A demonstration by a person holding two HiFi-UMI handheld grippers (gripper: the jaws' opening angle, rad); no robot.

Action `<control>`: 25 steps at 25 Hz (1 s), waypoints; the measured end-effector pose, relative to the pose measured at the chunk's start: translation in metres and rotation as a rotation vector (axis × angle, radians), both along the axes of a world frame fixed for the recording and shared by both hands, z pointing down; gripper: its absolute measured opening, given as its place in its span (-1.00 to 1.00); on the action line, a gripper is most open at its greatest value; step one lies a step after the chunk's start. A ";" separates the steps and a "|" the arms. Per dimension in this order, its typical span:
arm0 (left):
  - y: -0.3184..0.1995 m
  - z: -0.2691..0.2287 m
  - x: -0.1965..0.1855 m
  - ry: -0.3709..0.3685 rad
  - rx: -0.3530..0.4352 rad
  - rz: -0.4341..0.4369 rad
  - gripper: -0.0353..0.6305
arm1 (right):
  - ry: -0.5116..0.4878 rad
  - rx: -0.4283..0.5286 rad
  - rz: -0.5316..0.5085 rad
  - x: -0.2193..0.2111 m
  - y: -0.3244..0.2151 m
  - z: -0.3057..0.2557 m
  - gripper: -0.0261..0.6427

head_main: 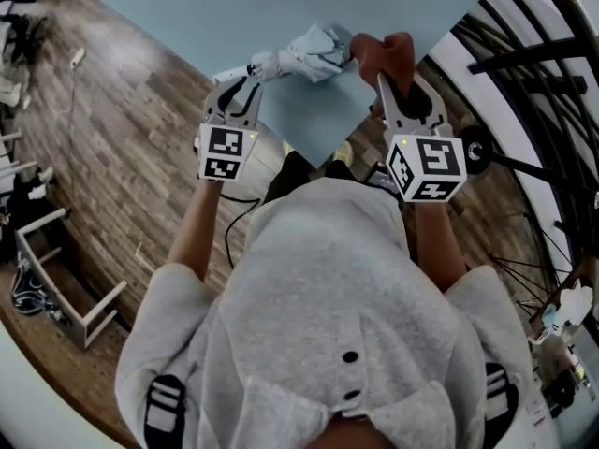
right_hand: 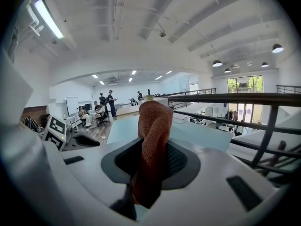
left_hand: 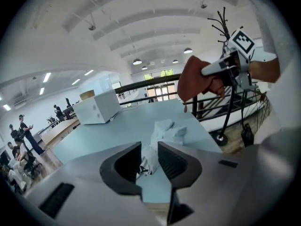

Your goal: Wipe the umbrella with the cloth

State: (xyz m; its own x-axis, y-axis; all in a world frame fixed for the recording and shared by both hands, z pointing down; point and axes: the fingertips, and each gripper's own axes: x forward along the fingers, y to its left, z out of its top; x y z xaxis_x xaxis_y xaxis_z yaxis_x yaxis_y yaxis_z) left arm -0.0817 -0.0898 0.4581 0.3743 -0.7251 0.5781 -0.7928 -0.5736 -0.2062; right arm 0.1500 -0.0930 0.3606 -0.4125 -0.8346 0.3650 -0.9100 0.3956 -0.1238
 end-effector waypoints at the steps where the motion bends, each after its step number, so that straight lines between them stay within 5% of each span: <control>1: -0.006 0.011 -0.008 -0.026 -0.020 0.017 -0.58 | 0.005 0.000 0.011 -0.003 -0.002 0.001 -0.60; 11: -0.057 0.134 -0.071 -0.327 -0.257 0.280 -0.40 | 0.109 -0.093 0.162 -0.024 -0.008 0.054 -0.60; 20: -0.050 0.160 -0.073 -0.390 -0.345 0.464 -0.32 | 0.182 -0.189 0.232 -0.005 -0.008 0.099 -0.60; 25: -0.054 0.164 -0.075 -0.399 -0.387 0.452 -0.37 | 0.239 -0.226 0.241 0.000 -0.019 0.128 -0.60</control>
State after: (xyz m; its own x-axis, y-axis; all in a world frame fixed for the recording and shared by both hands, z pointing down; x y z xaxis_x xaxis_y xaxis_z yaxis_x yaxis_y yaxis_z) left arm -0.1564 -0.1438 0.6220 0.2958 -0.2645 0.9179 -0.3666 -0.9188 -0.1466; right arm 0.1496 -0.1120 0.4889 -0.0964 -0.7845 0.6126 -0.9870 0.1549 0.0430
